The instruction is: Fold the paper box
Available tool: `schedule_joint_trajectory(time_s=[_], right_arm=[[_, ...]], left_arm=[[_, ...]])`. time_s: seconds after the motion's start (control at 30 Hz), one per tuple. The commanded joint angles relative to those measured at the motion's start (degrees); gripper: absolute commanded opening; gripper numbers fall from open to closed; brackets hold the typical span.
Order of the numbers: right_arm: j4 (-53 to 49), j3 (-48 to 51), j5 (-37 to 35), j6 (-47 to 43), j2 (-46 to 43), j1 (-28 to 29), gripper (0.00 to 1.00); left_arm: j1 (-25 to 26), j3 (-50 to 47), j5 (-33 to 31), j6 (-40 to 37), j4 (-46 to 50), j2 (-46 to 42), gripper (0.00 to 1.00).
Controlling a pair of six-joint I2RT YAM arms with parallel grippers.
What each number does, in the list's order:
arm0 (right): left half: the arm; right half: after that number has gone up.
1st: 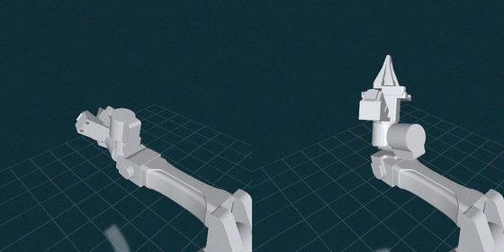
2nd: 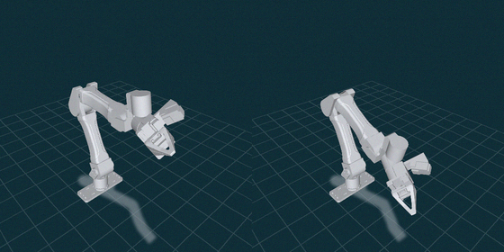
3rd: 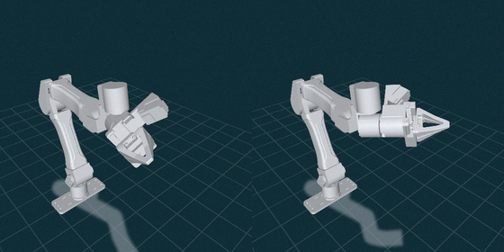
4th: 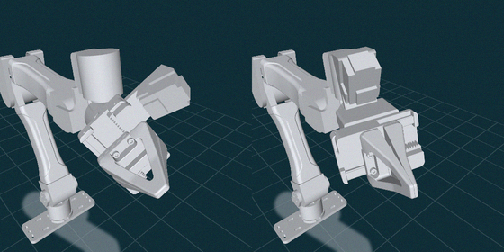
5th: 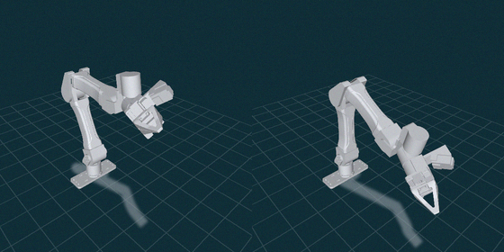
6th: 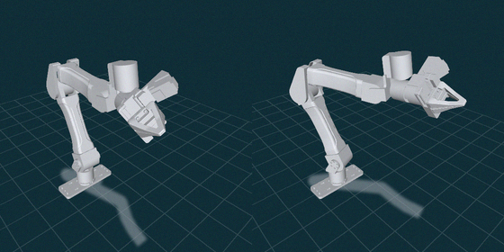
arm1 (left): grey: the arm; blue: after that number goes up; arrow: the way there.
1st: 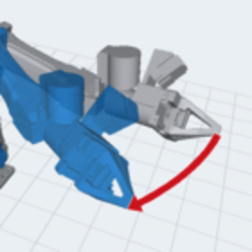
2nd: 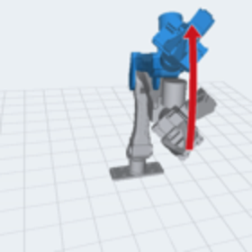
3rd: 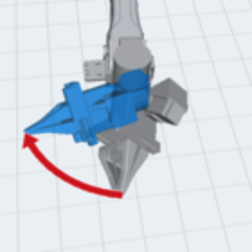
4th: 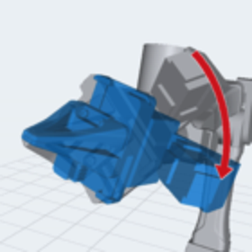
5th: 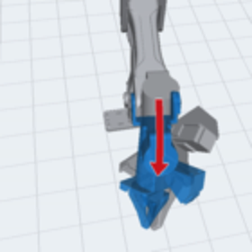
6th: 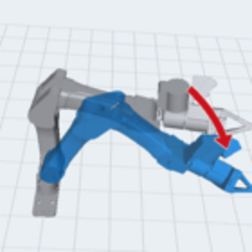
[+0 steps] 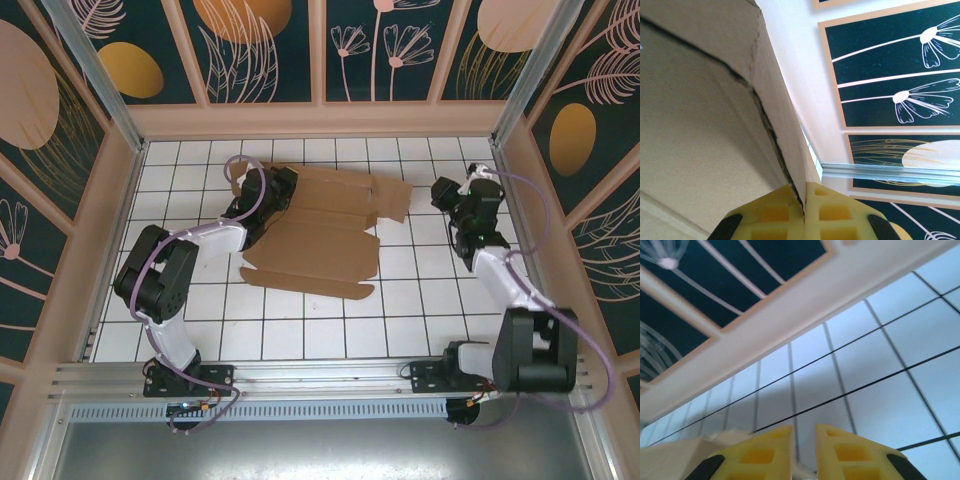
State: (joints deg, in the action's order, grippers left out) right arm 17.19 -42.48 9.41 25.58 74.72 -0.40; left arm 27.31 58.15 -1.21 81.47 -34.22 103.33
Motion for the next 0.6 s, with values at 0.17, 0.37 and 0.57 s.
schedule_joint_trajectory(time_s=[0.17,0.37,0.57], right_arm=[[10.2,-6.5,16.5,-14.2,21.0,-0.6,0.17],[14.1,-5.8,29.2,-19.5,22.6,0.1,0.16],[11.3,-3.6,30.8,-25.0,20.8,4.7,0.19]], left_arm=[[-0.4,-0.8,3.2,-2.5,1.8,-1.8,0.00],[-0.5,-2.1,3.4,-2.2,1.1,-1.9,0.00],[-0.9,-1.3,4.2,-1.8,0.3,-1.5,0.00]])
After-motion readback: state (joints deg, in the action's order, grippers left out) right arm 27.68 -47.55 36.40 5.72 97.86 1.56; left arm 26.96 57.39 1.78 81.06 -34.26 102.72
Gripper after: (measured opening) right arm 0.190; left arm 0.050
